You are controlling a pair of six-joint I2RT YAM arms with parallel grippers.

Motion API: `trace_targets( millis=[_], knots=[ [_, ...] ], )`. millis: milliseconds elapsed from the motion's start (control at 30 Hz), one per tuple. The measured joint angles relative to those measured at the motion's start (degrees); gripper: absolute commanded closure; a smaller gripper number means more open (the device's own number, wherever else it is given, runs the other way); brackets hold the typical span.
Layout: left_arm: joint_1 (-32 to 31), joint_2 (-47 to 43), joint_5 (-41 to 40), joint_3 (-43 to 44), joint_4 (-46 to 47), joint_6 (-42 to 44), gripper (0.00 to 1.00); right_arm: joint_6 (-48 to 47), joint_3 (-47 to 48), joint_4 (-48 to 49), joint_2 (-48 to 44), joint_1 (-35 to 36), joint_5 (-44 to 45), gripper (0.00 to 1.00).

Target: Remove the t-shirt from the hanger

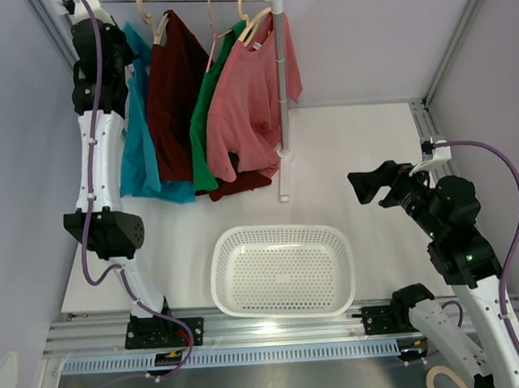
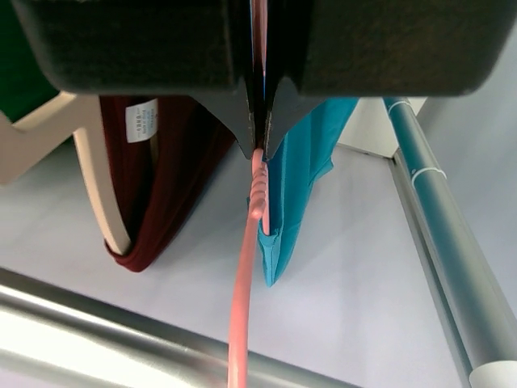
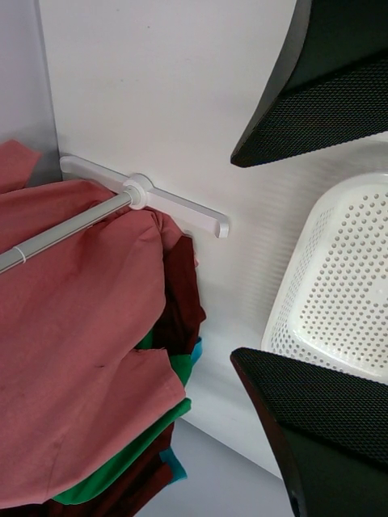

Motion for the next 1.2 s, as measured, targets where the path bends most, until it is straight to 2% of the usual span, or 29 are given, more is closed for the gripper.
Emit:
trace_targets(
  millis=[167, 333, 400, 467, 600, 733, 833, 933, 1067, 1200],
  knots=[
    [0.0, -1.0, 0.8, 1.6, -1.1, -1.3, 0.99, 0.0, -0.2, 0.5, 0.2, 0.0, -0.5, 0.01],
    [0.0, -7.3, -0.3, 0.6, -3.8, -2.3, 0.99, 0.0, -0.6, 2.8, 2.5, 0.0, -2.8, 0.00],
    [0.0, -13.4, -1.8, -4.0, -4.4, -2.5, 0.99, 0.0, -0.6, 4.4, 4.3, 0.3, -4.6, 0.00],
    [-0.2, -21.8, -3.2, -12.7, -2.8, -2.8, 0.99, -0.2, -0.5, 6.1, 6.8, 1.9, -5.7, 0.01],
    [-0.8, -38.1, -6.1, -29.6, -0.8, -3.0, 0.99, -2.3, 1.2, 8.2, 12.3, 10.4, -4.8, 0.01],
    [-2.1, -45.7, -10.4, -36.8, -1.8, -5.3, 0.99, -6.5, 4.5, 11.2, 18.4, 22.9, -3.1, 0.01],
    [-4.7, -48.0, -16.1, -39.1, -5.8, -8.5, 0.99, -11.1, 6.9, 16.7, 23.3, 34.0, -1.3, 0.01],
    [-7.6, -47.5, -22.4, -39.3, -11.6, -11.4, 0.99, -13.7, 8.2, 22.5, 28.0, 40.4, -2.0, 0.00],
    [-9.6, -44.5, -29.7, -38.1, -20.5, -15.7, 0.99, -15.2, 9.3, 30.5, 35.2, 43.7, -3.6, 0.01],
    [-9.8, -43.9, -31.6, -38.5, -26.4, -18.8, 0.99, -16.2, 12.0, 36.2, 43.5, 46.6, -4.2, 0.01]
  ],
)
